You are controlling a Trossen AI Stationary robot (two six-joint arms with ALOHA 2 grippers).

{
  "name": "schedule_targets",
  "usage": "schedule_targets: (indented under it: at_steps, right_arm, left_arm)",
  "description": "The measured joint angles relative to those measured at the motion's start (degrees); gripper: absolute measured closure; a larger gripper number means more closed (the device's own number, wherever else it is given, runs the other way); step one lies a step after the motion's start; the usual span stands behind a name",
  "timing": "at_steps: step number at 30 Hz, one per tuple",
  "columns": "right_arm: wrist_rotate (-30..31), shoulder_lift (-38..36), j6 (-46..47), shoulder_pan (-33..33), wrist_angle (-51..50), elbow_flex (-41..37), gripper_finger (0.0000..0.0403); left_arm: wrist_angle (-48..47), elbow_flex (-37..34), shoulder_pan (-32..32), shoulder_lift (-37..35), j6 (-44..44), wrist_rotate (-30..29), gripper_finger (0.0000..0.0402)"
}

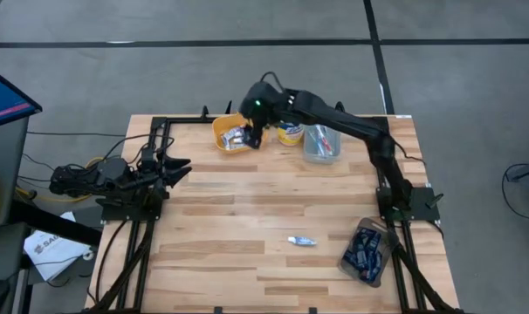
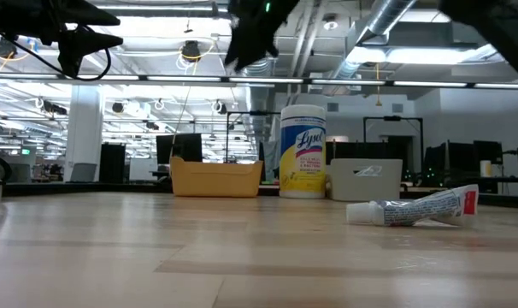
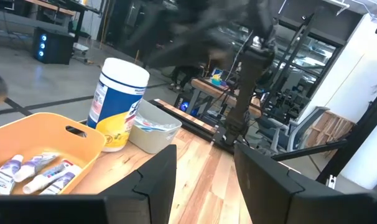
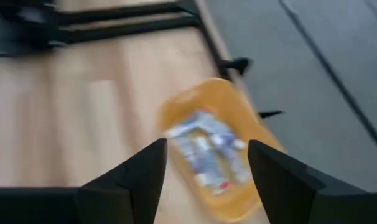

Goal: Pick & Place Travel size toiletries
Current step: Put the violet toothpaste into the yellow bin

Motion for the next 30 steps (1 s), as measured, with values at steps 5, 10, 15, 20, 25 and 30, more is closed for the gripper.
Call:
schedule_targets:
  at_steps: [5,10,15,20,25,30]
  right_arm:
    - [-2.13,-6.68,6.0,7.48,-9.39,0.17,0.0208]
    - [-2.07,-6.61,13.84,16.75,-19.75,-0.15,0.0226]
    - [2.13,-3.59,21.24,25.84,-26.79,0.0,0.0229]
    - [3.89,1.6,25.26,31.11,-29.33,-0.05,0.0216]
    - [2.52,6.14,27.45,32.24,-32.73,-0.2,0.0192]
    - [1.8,8.19,28.39,33.96,-32.62,-0.14,0.0177]
  left_arm:
    - [-0.02,0.0,0.02,-0.02,0.01,0.01,0.0243]
    - [0.0,0.0,0.0,-0.02,0.94,0.0,0.0243]
    - [-0.01,0.0,0.01,-0.02,1.07,0.01,0.0243]
    - [-0.02,0.0,0.02,-0.02,1.45,0.02,0.0243]
    - [-0.02,0.0,0.02,-0.02,1.49,0.71,0.0243]
    - [-0.1,0.05,0.01,0.44,1.58,1.55,0.0243]
